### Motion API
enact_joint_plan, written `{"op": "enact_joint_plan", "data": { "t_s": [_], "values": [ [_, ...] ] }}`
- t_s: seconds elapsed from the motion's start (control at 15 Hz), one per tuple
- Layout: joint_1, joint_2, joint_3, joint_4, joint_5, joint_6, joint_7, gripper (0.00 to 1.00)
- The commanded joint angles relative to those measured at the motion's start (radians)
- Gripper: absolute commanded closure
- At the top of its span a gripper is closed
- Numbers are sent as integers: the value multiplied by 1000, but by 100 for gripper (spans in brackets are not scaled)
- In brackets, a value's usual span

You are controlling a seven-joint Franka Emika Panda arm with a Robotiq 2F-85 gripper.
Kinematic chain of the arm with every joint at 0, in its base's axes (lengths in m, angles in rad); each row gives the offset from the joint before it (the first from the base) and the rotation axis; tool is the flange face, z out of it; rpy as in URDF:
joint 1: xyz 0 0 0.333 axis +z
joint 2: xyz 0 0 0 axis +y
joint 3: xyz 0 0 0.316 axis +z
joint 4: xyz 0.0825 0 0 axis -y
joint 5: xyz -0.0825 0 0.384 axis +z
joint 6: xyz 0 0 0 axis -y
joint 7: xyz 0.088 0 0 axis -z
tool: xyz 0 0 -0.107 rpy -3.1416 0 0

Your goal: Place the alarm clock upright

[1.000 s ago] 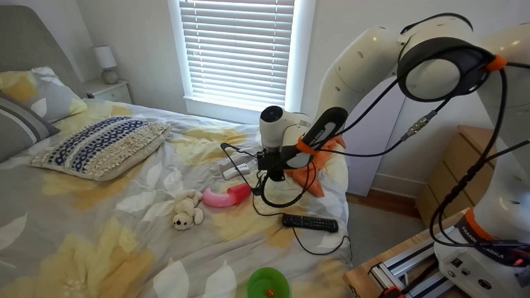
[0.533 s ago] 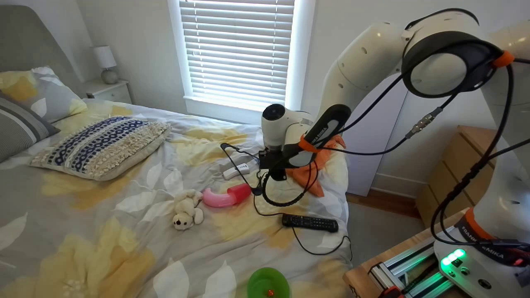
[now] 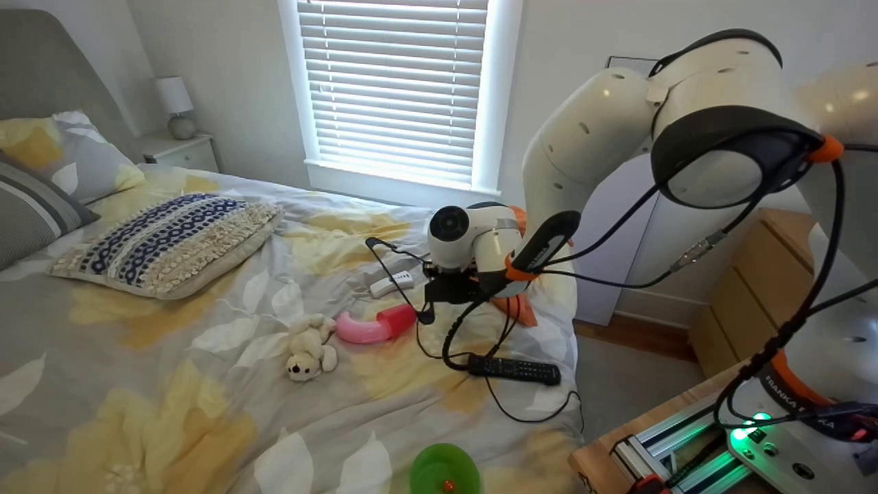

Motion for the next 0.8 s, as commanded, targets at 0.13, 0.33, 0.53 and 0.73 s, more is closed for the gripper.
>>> {"op": "enact_joint_plan", "data": {
  "t_s": [0.13,0.33,0.53,0.73],
  "values": [
    [217,148,-219,2,-120,83,337,53],
    [284,232,-283,12,-131,78,436,53],
    [314,287,-298,17,-119,69,470,53],
    [334,337,-298,29,-108,65,484,53]
  ]
}}
